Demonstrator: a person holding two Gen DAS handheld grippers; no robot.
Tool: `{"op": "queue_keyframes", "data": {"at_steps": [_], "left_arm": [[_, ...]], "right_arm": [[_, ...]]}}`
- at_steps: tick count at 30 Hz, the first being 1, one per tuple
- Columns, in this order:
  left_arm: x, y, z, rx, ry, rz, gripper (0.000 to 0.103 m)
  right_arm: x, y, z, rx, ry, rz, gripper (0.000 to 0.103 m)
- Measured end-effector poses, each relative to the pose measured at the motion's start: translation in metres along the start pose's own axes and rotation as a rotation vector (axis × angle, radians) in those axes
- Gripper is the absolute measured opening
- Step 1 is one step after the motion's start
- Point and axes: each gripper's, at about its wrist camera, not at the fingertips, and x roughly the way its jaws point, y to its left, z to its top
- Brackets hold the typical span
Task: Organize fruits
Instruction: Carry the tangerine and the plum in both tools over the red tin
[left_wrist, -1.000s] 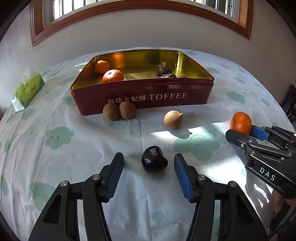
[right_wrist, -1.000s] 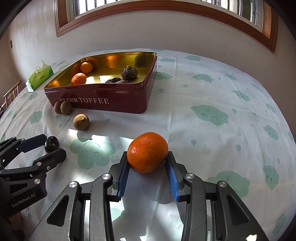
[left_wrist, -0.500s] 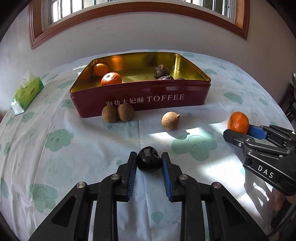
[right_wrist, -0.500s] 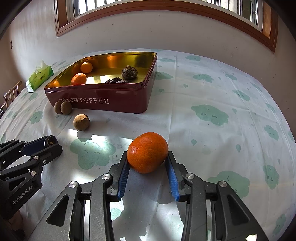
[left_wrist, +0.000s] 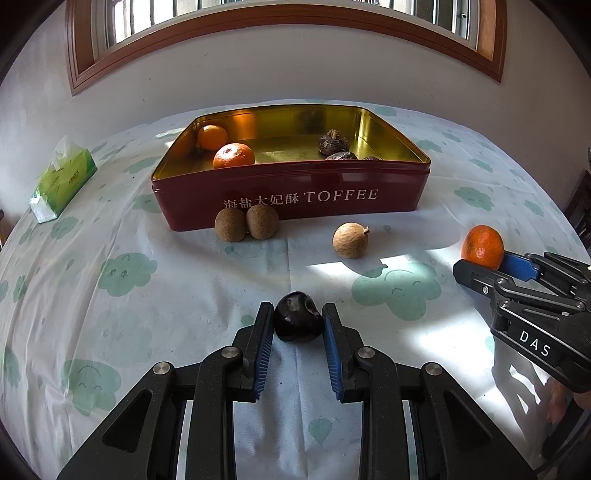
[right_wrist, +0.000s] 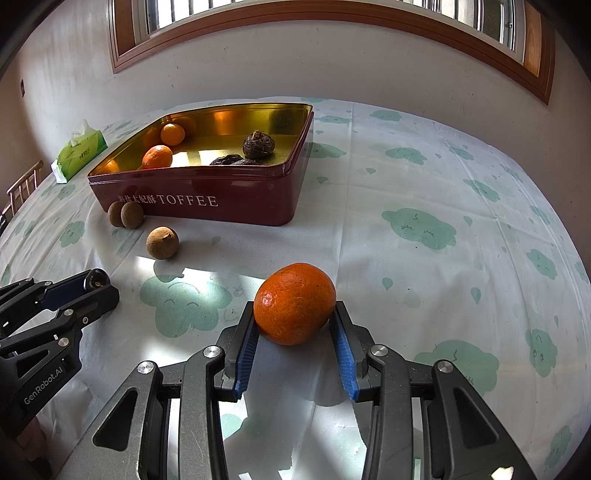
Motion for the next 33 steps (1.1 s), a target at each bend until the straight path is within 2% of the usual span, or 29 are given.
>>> {"op": "queue_keyframes", "data": {"at_steps": [17,33], "left_arm": [[-0.004,0.006,-0.001,-0.031,-0.016,0.024,0.028],[0.001,0.012,0.002,-0.051,0.007,0.002,0.028]], "right_arm": [[0.0,0.0,0.0,-0.003,0.0,-0.005,0.035],[-0.003,-0.007,0.009,0.042,0.004,0.004,0.034]]}}
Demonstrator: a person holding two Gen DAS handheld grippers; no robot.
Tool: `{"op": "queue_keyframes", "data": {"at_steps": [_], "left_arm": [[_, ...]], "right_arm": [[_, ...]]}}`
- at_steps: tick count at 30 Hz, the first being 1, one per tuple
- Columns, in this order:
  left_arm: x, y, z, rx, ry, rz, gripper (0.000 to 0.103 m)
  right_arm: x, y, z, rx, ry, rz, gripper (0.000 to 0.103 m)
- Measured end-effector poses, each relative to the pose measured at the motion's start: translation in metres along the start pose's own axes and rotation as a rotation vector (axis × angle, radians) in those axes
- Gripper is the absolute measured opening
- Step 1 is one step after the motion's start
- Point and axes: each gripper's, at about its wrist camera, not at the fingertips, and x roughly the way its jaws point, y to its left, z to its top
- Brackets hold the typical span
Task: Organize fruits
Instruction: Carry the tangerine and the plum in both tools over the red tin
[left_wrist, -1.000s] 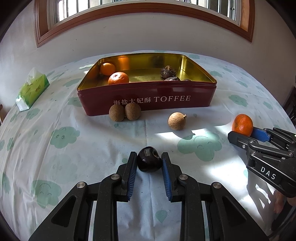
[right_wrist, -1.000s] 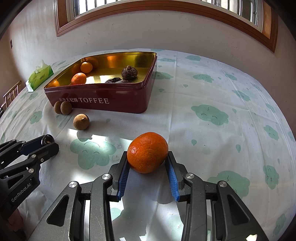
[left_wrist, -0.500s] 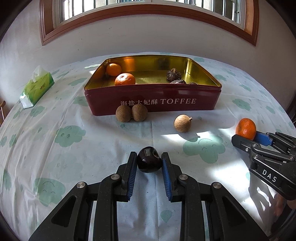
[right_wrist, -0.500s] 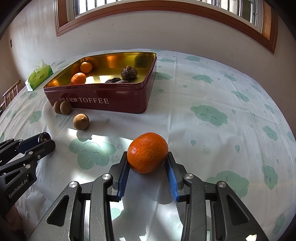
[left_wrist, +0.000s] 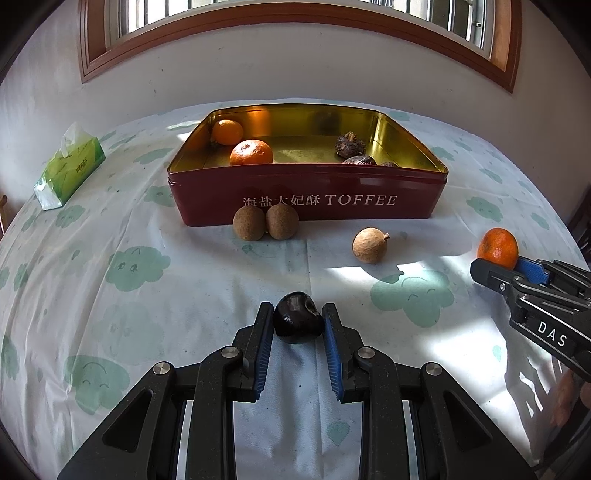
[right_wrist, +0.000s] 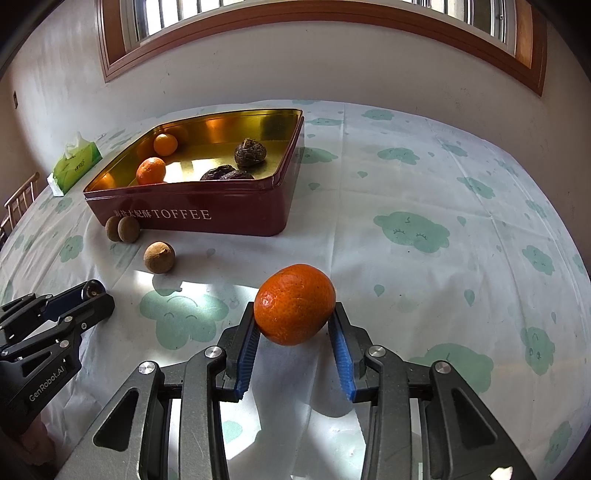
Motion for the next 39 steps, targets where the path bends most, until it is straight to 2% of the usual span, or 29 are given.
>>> {"op": "queue_keyframes", "data": {"at_steps": [13,23,30,39], "left_arm": [[-0.01,0.03,0.018,-0.072,-0.028,-0.006,0.028],[-0.021,0.045,0.061,-0.069,-0.11,-0.006,0.028],[-0.007,0.05,0.093,-0.065,-0.113,-0.004,0.028],[0.018,0.051,0.109,-0.042,-0.082,0.018,0.028]], "right_arm": [[-0.012,0.001,0.02,0.013,-0.038,0.021,0.034],[-0.017,0.017,0.058,-0.026,-0.088,0.06,0.034],[-0.006,0.032,0.083,-0.068,-0.099,0.075,0.034],[0.019,0.042,0.102,-0.104,-0.062,0.081,0.034]]}}
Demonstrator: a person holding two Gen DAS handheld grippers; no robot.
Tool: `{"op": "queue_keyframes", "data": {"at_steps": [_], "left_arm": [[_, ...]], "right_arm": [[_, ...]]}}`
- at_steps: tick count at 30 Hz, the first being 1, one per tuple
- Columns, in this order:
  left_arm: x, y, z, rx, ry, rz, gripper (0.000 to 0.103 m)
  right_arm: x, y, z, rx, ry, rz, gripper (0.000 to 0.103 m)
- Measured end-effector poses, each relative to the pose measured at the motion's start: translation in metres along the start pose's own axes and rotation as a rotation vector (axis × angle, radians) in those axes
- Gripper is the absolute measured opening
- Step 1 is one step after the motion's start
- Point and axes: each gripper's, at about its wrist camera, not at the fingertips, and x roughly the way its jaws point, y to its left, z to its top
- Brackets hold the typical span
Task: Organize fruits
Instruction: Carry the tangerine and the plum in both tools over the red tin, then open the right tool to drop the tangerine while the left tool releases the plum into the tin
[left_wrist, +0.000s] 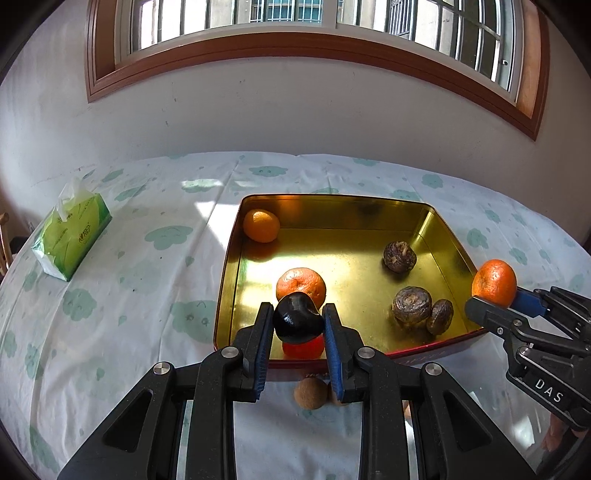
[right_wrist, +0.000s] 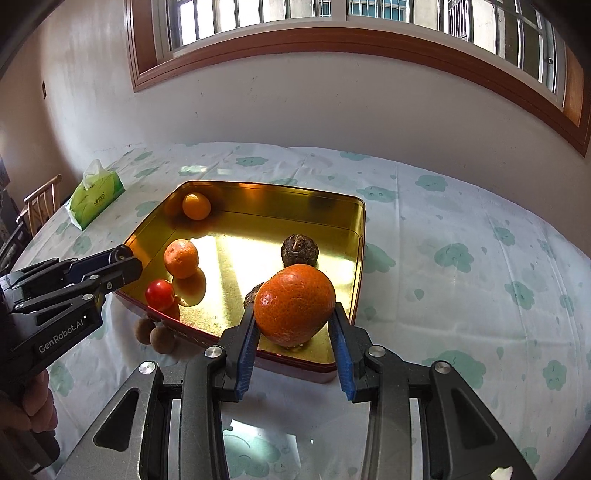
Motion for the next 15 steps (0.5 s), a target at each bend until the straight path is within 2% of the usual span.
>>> {"op": "queue_keyframes", "data": {"at_steps": [15], "left_arm": [[0.031,0.003,0.003,0.012,0.051,0.019,0.028]], "right_arm": [[0.035,-0.003,0.008,0.004,0.041,-0.011,0.034]]}}
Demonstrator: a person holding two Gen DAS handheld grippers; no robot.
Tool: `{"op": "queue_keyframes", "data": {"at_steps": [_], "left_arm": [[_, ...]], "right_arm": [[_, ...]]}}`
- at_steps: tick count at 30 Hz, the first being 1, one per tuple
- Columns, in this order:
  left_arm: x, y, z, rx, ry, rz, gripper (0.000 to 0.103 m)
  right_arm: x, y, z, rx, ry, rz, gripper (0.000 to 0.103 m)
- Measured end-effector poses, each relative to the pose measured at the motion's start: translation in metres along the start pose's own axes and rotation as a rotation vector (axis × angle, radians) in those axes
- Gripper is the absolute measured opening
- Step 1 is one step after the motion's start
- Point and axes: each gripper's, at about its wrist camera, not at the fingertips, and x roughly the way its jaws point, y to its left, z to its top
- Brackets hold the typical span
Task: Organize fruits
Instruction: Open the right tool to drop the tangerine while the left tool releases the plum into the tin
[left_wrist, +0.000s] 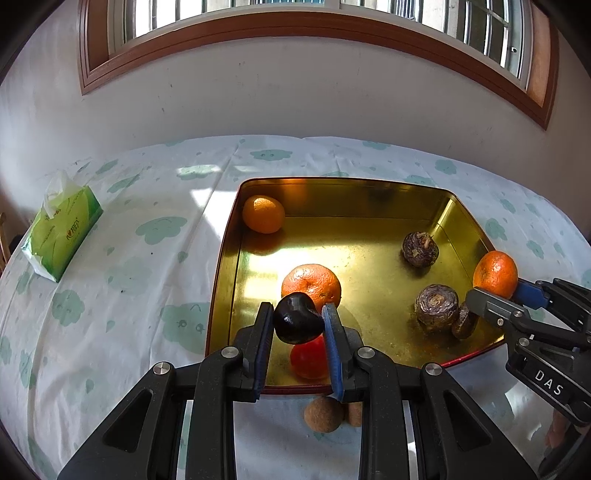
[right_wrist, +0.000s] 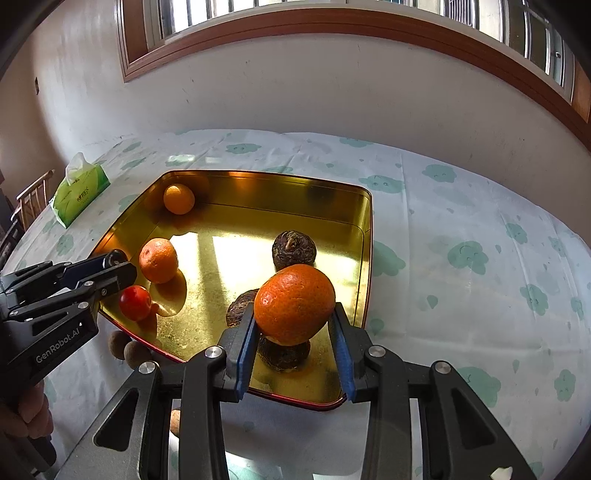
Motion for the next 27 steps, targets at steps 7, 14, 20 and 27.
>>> {"op": "queue_keyframes", "data": {"at_steps": [7,14,20,27], "left_arm": [[0.01,0.002,0.0,-0.003,0.021,0.004,0.028],[0.015,0.0,0.001,-0.001,0.026,0.012,0.028],[0.016,-0.002,0.003,0.011,0.027,0.021,0.033],[0.013,-0.003,0.002,0.014,0.024,0.028,0.052]], "right_arm": [[0.008,0.001,0.001,0.001,0.011,0.006,0.035],[0.008,0.0,0.002,0.001,0.013,0.009,0.036],[0.009,0.0,0.003,0.005,0.015,0.011,0.037],[0.006,0.001,0.005,0.005,0.003,0.011,0.041]]}}
